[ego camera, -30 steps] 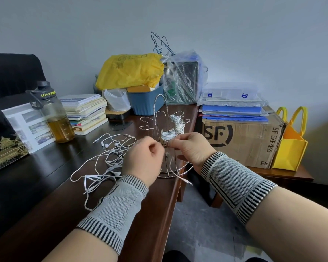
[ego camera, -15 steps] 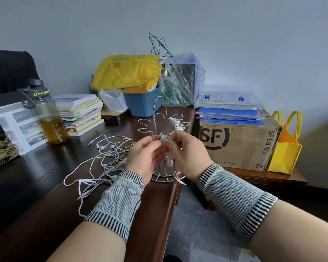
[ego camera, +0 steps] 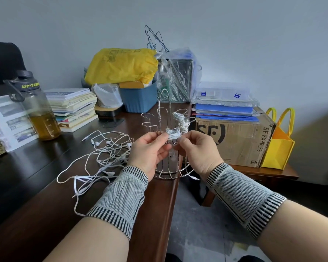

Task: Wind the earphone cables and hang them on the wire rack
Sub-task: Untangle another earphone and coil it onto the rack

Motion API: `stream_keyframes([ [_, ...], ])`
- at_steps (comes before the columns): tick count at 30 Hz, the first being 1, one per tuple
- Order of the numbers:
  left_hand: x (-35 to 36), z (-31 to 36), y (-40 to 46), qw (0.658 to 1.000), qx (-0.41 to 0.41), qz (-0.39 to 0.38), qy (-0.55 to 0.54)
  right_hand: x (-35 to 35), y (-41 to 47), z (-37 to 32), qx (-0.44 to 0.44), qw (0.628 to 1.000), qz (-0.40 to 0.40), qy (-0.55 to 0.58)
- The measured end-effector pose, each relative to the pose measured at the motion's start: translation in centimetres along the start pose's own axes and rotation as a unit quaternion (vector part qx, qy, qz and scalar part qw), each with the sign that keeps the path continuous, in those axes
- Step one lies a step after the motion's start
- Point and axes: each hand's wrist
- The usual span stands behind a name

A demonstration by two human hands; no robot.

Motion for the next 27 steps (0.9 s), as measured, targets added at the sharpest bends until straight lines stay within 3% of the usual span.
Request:
stream_keyframes([
  [5, 0.1, -0.2, 0.0, 0.998, 0.032, 0.005, 0.058, -0.7, 0.0, -0.2, 0.019, 1.000, -0.015, 0.010],
  [13, 0.3, -0.5, 0.2, 0.995, 0.055, 0.028, 0.078, -4.7, 0.9, -2.4, 0.064, 0.976, -0.064, -0.199],
  [20, 0.2, -0.6, 0.3, 0.995, 0.052, 0.014, 0.087, -6.3, 3.6, -6.7, -0.034, 0.899, -0.076, -0.430],
  [27, 0.2, -0.4, 0.4, 0.997, 0.046, 0.035, 0.058, -3.1, 5.4, -9.8, -0.112, 0.783, -0.121, -0.600],
])
Point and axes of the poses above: each hand's wrist, its own y-axis towards the middle knuckle, its own x-axis out of the palm, z = x × y, and after that the axes turned 3 degrees about -z, right-handed
